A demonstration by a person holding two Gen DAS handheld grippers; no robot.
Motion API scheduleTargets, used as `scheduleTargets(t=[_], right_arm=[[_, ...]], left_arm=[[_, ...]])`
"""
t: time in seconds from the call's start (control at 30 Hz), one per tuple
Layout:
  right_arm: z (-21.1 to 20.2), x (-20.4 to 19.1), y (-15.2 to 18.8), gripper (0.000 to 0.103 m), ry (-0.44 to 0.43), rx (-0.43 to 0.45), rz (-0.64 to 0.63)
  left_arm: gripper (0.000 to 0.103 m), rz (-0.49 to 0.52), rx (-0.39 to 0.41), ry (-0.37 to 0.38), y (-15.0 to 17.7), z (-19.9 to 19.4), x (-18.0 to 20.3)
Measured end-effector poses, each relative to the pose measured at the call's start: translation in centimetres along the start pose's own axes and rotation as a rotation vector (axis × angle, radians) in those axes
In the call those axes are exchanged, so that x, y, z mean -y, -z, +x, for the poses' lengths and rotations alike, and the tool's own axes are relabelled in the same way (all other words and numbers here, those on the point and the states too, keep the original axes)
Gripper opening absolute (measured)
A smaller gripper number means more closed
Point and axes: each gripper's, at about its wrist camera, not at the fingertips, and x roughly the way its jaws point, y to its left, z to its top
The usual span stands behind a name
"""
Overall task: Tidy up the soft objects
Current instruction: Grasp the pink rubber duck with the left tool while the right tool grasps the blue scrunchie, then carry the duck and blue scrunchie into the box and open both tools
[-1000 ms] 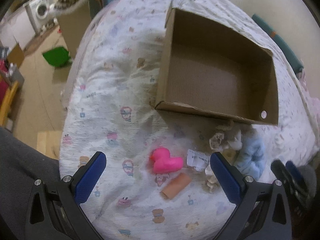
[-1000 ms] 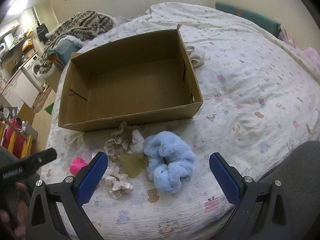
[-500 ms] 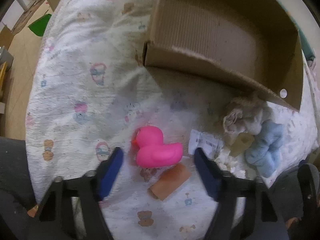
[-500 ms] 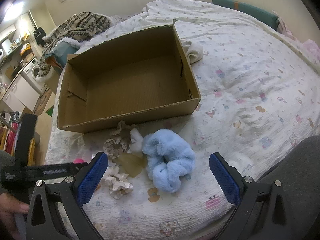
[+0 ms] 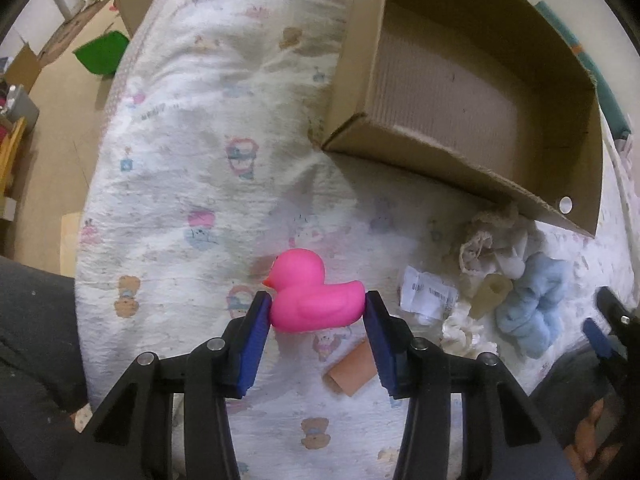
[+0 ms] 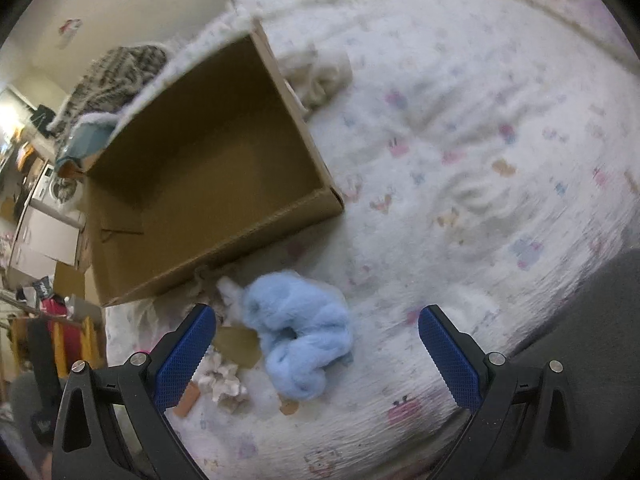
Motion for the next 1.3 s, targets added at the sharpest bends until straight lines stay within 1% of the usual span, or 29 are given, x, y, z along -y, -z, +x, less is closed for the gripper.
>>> scheduleTargets(t=[0.07, 0.1, 0.2, 0.27, 0.33, 0.37, 0.4, 0.43, 0.47, 0.5, 0.57, 0.6, 0.63, 0.73, 0.9, 1.0, 1.1, 1.17, 1.3], right_arm=[[1.6, -0.1, -0.1, 0.103, -0.018, -0.065, -0.002], [2.4, -0.4, -0.1, 0.103, -0.009, -0.092, -0.013], [4.3, -1.3, 0.1, 0.103, 0.020, -0.138, -0.050], [5.1, -1.9, 0.2, 0.102, 0.043, -0.143, -0.082], [5.9, -2.5, 0.3, 0.085, 0.063, -0.156, -0.114], [6.2, -2.6, 0.4, 0.082, 0.067, -0.165, -0.120], [6.4, -2.7, 0.4, 0.077, 0.073, -0.170, -0.122], [6.4, -2.7, 0.7, 0.069, 0.079, -0.169, -0.125], [6.4, -2.8, 0.7, 0.064, 0.083, -0.166, -0.130], [6.3, -2.8, 0.8, 0.054, 0.089, -0.162, -0.135], [6.1, -3.1, 1.1, 0.046, 0.083, -0.153, -0.134], [5.9, -3.0, 1.2, 0.037, 0.070, -0.148, -0.130], [5.5, -3.1, 1.2, 0.035, 0.062, -0.144, -0.128], [4.0, -3.1, 1.1, 0.031, 0.064, -0.090, -0.129], [0.8, -3.2, 0.7, 0.029, 0.046, -0.022, -0.120], [-1.2, -3.3, 0.6, 0.029, 0.011, 0.016, -0.108], [-3.6, -3.2, -0.4, 0.029, -0.014, 0.061, -0.116], [-5.4, -3.7, -0.8, 0.029, -0.039, 0.092, -0.119], [-7.9, -4.7, -1.8, 0.029, -0.108, 0.167, -0.122]], left_arm=[[0.043, 0.020, 0.022, -0.018, -0.1, -0.8, 0.0], [0.043, 0.025, 0.026, -0.022, -0.1, -1.0, -0.1], [0.043, 0.035, 0.040, -0.034, -0.1, -1.5, -0.3], [0.043, 0.039, 0.047, -0.039, -0.1, -1.7, -0.4], [0.043, 0.045, 0.054, -0.045, -0.1, -1.4, 0.3], [0.043, 0.047, 0.058, -0.048, -0.1, -1.5, 0.3], [0.043, 0.048, 0.061, -0.048, -0.2, -1.5, 0.4], [0.043, 0.048, 0.064, -0.048, -0.1, -1.4, 0.6], [0.043, 0.049, 0.067, -0.049, -0.2, -1.4, 0.7], [0.043, 0.050, 0.072, -0.052, -0.2, -1.4, 0.7], [0.043, 0.053, 0.081, -0.056, -0.1, -1.5, 1.0], [0.043, 0.054, 0.086, -0.057, 0.0, -1.6, 1.0], [0.043, 0.054, 0.092, -0.056, 0.0, -1.7, 1.0], [0.043, 0.053, 0.111, -0.059, 0.1, -2.1, 0.8], [0.043, 0.049, 0.151, -0.064, 0.2, -3.2, 0.5], [0.043, 0.054, 0.192, -0.054, 0.0, -4.6, 0.5], [0.043, 0.060, 0.243, -0.040, -0.4, -6.7, 0.9], [0.043, 0.067, 0.269, -0.018, -0.8, -8.0, 1.2], [0.043, 0.138, 0.345, -0.031, -2.0, -10.6, 2.8]])
